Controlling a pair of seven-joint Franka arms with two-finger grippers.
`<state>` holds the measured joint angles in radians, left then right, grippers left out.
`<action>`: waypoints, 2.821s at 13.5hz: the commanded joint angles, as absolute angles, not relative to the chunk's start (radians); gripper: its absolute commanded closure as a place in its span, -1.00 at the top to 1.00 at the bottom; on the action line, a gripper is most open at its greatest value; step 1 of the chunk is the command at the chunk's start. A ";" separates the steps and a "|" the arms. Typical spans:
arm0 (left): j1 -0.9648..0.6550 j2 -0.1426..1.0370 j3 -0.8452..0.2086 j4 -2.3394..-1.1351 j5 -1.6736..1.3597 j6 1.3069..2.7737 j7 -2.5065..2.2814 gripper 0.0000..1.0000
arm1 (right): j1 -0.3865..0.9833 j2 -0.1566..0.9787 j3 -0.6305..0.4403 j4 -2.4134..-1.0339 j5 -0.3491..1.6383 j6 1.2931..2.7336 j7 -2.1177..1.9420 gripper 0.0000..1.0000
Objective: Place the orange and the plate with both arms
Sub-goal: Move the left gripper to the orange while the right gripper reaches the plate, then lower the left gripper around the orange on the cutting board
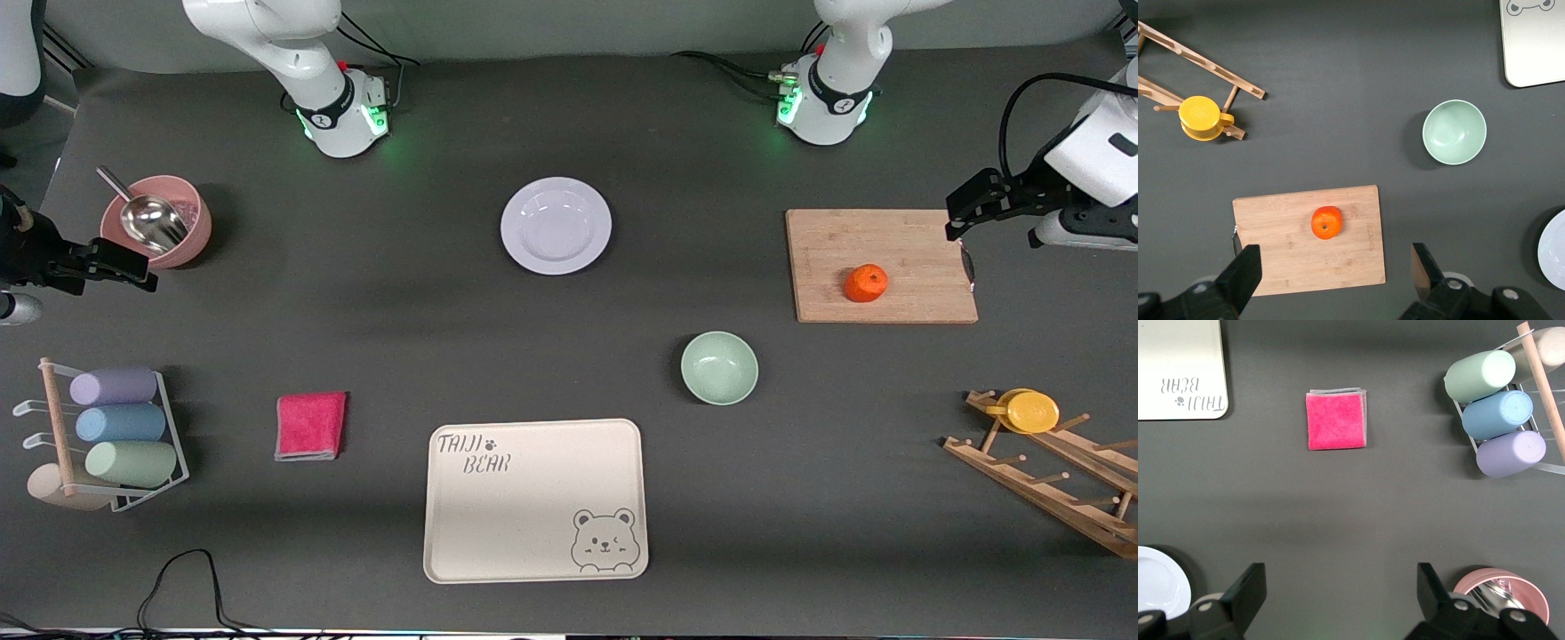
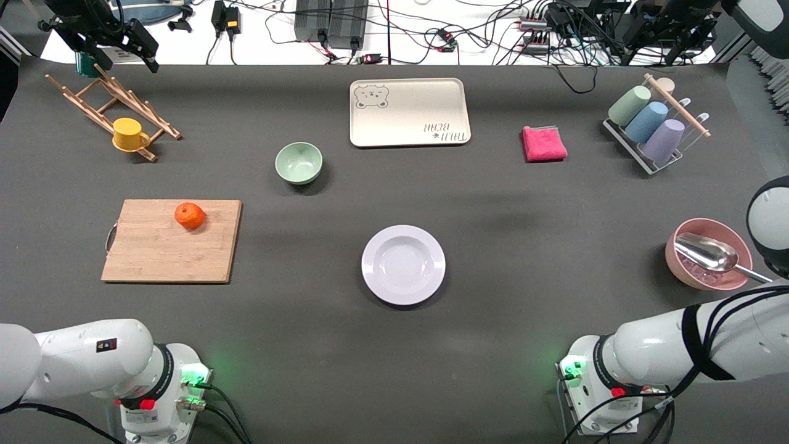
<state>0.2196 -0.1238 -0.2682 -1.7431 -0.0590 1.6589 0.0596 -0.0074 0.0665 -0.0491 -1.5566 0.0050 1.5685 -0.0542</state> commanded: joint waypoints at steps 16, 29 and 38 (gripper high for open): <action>0.241 -0.259 -0.259 -2.263 -0.012 2.035 0.058 1.00 | 0.124 -0.185 -0.028 -1.866 0.020 1.652 0.165 1.00; 0.238 -0.262 -0.253 -2.842 -0.025 2.816 0.043 1.00 | 0.361 -0.314 -0.034 -2.020 0.087 1.724 0.407 1.00; 0.242 -0.017 -0.252 -2.928 -0.026 3.206 0.031 1.00 | 0.321 -0.359 -0.074 -2.288 0.440 1.851 0.146 1.00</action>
